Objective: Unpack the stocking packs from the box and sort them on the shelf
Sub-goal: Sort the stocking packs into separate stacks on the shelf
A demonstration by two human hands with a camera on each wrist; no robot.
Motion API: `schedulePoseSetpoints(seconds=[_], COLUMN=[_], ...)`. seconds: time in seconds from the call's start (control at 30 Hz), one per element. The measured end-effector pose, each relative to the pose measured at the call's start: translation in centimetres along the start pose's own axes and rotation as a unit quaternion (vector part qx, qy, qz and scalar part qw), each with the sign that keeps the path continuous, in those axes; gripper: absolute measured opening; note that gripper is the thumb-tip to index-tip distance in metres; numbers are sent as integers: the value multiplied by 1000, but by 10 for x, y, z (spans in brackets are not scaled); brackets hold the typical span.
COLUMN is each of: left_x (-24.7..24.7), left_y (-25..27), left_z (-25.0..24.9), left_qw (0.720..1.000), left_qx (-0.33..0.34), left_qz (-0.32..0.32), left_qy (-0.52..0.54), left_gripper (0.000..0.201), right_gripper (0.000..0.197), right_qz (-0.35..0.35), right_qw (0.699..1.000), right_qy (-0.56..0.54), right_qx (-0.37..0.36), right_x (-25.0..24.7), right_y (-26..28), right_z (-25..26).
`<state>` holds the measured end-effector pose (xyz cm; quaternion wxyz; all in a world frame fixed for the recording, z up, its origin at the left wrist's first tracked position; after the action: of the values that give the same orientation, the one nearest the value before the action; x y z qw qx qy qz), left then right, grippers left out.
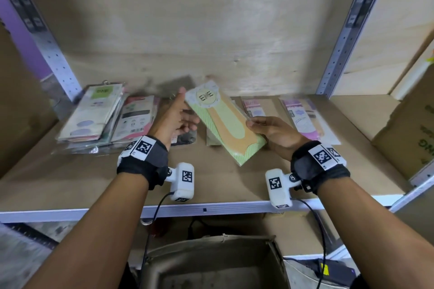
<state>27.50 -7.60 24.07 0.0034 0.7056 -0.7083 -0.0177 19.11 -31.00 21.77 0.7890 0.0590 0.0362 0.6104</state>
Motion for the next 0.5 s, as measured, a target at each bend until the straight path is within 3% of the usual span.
schedulePoseSetpoints(seconds=[0.13, 0.2, 0.3, 0.5], left_x=[34, 48, 45, 33], left_y=[21, 31, 28, 16], left_z=[17, 24, 25, 33], left_qw=[990, 980, 985, 991], left_qx=[-33, -36, -45, -92], left_qz=[122, 176, 157, 97], left_qy=[-69, -81, -58, 16], left_gripper=[49, 36, 30, 11], right_gripper=[10, 16, 27, 21], right_qz=[-28, -32, -54, -127], right_qw=[998, 996, 997, 990], right_qy=[-61, -81, -51, -44], right_qx=[4, 4, 6, 44], right_x=[8, 14, 16, 5], right_y=[0, 0, -3, -12], right_z=[5, 6, 4, -9])
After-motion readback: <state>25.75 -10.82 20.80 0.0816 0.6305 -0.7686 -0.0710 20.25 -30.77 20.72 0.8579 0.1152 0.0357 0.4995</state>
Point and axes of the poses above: each hand's wrist, its own y-axis away from the middle knuckle, its own x-axis out of the palm, z = x × y, the point moved 9 cm from there along -y, towards the middle knuckle, and after that the axes turned 13 degrees about -z, right-handed, at the moved point
